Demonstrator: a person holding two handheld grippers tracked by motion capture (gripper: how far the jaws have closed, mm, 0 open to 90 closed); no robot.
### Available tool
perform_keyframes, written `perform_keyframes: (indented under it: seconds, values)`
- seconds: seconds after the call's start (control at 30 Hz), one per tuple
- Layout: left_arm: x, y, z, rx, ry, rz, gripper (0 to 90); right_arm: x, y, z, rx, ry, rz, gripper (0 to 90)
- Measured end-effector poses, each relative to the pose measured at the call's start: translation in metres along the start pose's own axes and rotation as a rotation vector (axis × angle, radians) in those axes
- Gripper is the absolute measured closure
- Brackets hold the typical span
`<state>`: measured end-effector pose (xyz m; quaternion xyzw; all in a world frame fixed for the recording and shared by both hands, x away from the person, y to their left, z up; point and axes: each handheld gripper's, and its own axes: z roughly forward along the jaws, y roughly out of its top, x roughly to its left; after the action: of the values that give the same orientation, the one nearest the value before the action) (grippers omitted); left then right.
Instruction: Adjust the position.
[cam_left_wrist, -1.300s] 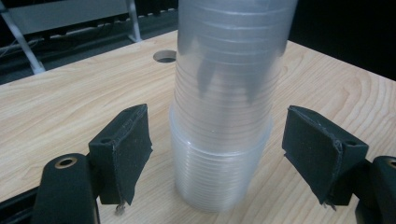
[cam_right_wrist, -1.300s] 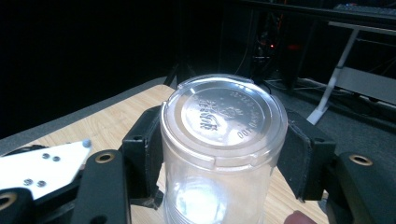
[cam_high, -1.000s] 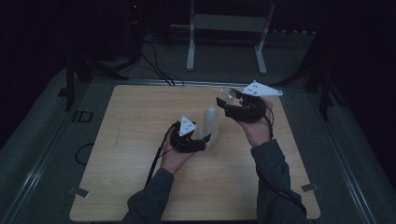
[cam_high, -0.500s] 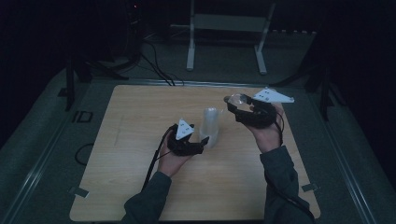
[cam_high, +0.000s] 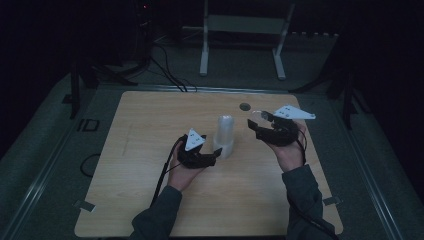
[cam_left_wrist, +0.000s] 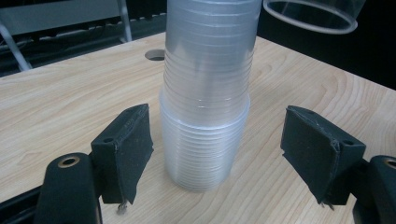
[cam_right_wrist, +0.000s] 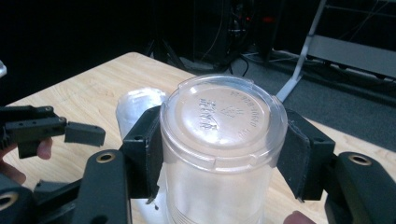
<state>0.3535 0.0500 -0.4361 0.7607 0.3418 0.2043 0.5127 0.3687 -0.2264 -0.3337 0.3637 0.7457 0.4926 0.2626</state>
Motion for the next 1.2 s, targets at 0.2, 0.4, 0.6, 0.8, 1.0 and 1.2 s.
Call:
perform_keyframes:
  seconds: [0.2, 0.4, 0.6, 0.8, 1.0, 1.2]
  values:
    - [-0.002, 0.000, -0.001, -0.007, -0.002, 0.004, 24.3, 0.002, -0.009, 0.001, 0.012, 0.004, 0.002, 39.0]
    - [-0.004, -0.001, -0.003, -0.011, -0.003, 0.006, 24.3, 0.004, -0.016, 0.002, 0.024, 0.010, 0.011, 39.4]
    - [-0.007, 0.000, -0.004, -0.015, -0.010, 0.013, 24.4, 0.006, -0.026, 0.004, 0.036, 0.019, 0.022, 39.7]
    - [-0.009, 0.001, -0.007, -0.022, -0.014, 0.019, 24.8, 0.010, -0.034, 0.007, 0.050, 0.024, 0.028, 39.7]
    - [-0.011, 0.002, -0.007, -0.021, -0.023, 0.027, 24.7, 0.011, -0.042, 0.009, 0.061, 0.030, 0.037, 39.6]
    - [-0.014, 0.002, -0.007, -0.026, -0.034, 0.039, 24.7, 0.013, -0.047, 0.010, 0.066, 0.036, 0.046, 39.6]
